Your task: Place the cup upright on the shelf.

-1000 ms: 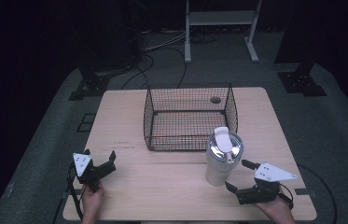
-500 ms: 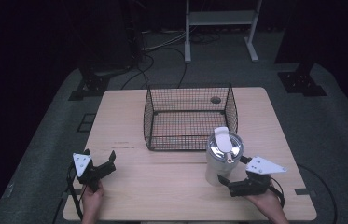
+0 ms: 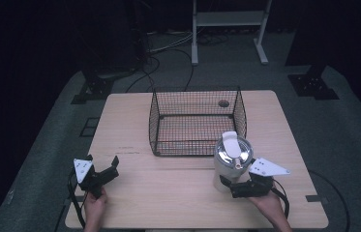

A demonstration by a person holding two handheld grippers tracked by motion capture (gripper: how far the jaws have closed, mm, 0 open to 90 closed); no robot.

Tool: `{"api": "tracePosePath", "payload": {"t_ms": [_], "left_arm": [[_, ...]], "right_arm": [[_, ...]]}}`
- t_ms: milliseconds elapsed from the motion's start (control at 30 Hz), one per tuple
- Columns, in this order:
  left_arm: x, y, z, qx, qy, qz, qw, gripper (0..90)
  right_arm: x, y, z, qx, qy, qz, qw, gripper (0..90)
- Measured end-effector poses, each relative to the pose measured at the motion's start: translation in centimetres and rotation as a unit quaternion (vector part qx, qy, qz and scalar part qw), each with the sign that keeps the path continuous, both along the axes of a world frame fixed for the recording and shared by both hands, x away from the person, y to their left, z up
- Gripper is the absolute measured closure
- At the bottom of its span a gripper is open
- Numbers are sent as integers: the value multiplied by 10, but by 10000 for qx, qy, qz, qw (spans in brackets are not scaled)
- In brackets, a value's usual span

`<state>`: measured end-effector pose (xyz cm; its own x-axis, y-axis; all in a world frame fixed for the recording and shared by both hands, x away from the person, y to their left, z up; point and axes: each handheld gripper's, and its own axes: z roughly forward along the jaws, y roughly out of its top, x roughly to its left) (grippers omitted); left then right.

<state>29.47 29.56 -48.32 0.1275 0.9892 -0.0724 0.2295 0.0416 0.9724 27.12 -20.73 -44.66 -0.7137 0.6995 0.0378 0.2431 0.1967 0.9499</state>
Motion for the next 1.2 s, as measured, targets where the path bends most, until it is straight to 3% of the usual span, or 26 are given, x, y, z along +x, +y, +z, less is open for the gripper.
{"api": "tracePosePath", "payload": {"t_ms": [500,1200], "left_arm": [[0,0,0,20,8,4,10000,0],[1,0,0,-5,-1,-22,10000,0]], "right_arm": [[5,3,-3,98,-10,28,9999,47],[8,4,-4,45,-116,57,9999,84]]}}
